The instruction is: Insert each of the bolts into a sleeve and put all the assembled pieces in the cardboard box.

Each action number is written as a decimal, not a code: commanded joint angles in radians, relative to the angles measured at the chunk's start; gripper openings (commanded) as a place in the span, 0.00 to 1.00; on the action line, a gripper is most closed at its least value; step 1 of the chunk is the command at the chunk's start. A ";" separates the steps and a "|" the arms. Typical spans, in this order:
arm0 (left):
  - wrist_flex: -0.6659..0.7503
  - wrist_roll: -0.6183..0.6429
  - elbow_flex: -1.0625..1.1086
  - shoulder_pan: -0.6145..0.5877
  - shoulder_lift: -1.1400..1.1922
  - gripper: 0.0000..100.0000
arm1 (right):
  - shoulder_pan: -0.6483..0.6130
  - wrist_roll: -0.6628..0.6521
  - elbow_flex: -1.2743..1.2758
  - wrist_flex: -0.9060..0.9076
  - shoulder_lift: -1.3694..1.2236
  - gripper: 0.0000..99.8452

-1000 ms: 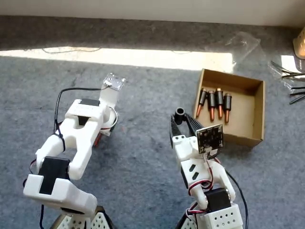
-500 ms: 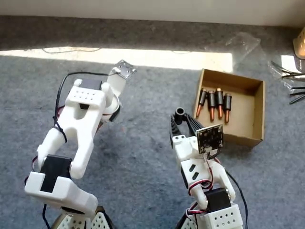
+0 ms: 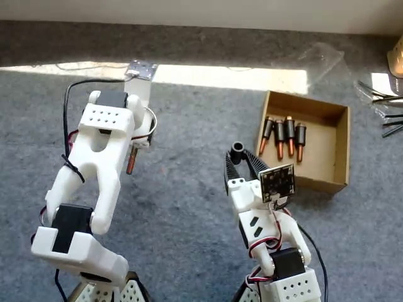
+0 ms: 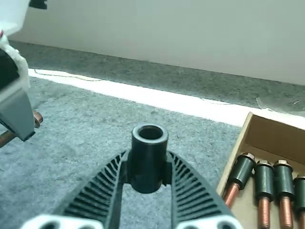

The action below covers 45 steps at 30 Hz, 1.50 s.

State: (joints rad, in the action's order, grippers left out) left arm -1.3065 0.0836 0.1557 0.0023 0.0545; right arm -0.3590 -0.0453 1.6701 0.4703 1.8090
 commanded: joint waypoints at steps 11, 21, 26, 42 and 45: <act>-0.014 -0.055 -0.087 -0.048 -0.035 0.01 | -0.142 0.002 0.133 -0.042 0.004 0.00; -0.006 -0.083 0.002 -0.047 -0.476 0.01 | -0.288 0.002 0.136 -0.193 0.004 0.00; -0.005 -0.126 0.102 -0.050 -0.662 0.01 | -0.341 0.002 0.134 -0.226 0.004 0.00; 0.416 -0.195 0.590 -0.033 -1.198 0.01 | -0.348 0.002 0.137 -0.096 0.002 0.00; 0.517 -0.193 0.697 0.005 -1.283 0.01 | -0.352 0.002 0.137 -0.071 0.002 0.00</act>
State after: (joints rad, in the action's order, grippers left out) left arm -0.8922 -0.1051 0.7986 -0.0330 -1.1377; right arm -0.6966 -0.0453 1.6701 0.3874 1.8090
